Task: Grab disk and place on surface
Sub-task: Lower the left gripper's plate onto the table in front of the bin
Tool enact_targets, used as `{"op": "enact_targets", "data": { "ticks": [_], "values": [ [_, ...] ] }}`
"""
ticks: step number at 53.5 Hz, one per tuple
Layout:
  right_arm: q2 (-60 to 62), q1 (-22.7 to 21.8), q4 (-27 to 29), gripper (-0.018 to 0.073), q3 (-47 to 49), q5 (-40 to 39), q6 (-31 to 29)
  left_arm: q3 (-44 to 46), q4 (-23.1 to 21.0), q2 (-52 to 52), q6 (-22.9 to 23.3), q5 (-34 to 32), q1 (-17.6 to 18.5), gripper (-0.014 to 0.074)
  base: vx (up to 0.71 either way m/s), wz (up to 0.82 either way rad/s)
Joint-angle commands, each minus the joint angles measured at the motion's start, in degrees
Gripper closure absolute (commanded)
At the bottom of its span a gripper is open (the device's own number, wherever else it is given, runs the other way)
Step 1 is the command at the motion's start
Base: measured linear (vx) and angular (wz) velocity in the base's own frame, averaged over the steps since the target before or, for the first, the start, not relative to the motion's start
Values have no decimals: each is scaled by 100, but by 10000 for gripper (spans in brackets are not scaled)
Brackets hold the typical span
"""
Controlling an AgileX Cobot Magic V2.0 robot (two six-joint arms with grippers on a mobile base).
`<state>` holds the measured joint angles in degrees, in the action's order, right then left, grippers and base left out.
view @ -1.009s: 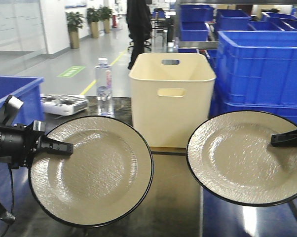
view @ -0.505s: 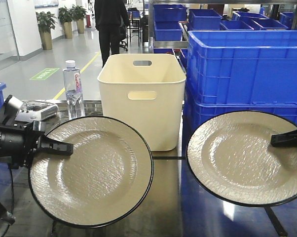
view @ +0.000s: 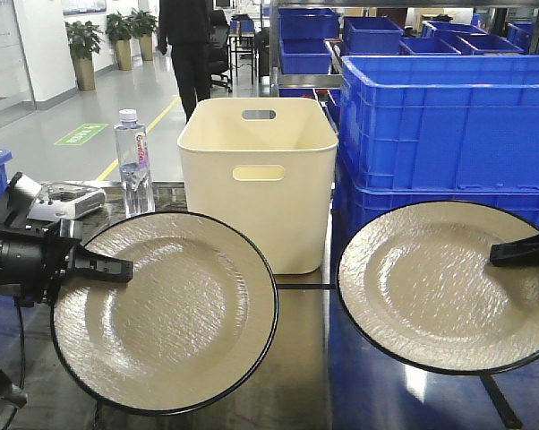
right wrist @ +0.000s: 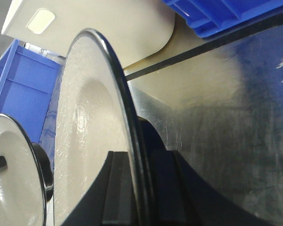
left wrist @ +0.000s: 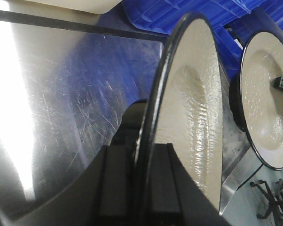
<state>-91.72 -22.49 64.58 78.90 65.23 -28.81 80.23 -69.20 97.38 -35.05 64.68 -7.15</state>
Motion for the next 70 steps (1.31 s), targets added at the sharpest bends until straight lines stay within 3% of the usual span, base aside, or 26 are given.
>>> {"op": "enact_targets", "data": {
  "ticks": [1,12,18,28,37,45,58,64,70],
  "values": [
    [280,2,786,568,177,-212,21,206,-871,-345,69,-60,38,605,0,0],
    [280,-5,866,568,177,-225,21,206,-924,-309,-120,-219,51,605,0,0],
    [280,-14,1181,568,177,-370,-166,206,-958,-57,-107,-463,254,605,0,0],
    [280,-14,2180,568,177,-378,-301,206,-1468,645,-225,-1115,1094,603,0,0],
    [280,-14,2447,568,177,-318,-306,206,-1904,1200,-1024,-1710,1699,591,0,0],
    [280,-14,2419,568,177,-202,-369,206,-1970,1322,-1557,-1815,1957,498,0,0],
    [280,-14,2397,568,177,-142,-570,206,-1912,1322,-1669,-1868,1970,216,0,0],
    [280,-14,2310,568,177,-143,-570,206,-1739,1301,-2154,-1873,1970,93,0,0],
    [280,-8,2168,568,177,-143,-591,206,-1559,1239,-2676,-1886,1902,34,0,0]
  ]
}}
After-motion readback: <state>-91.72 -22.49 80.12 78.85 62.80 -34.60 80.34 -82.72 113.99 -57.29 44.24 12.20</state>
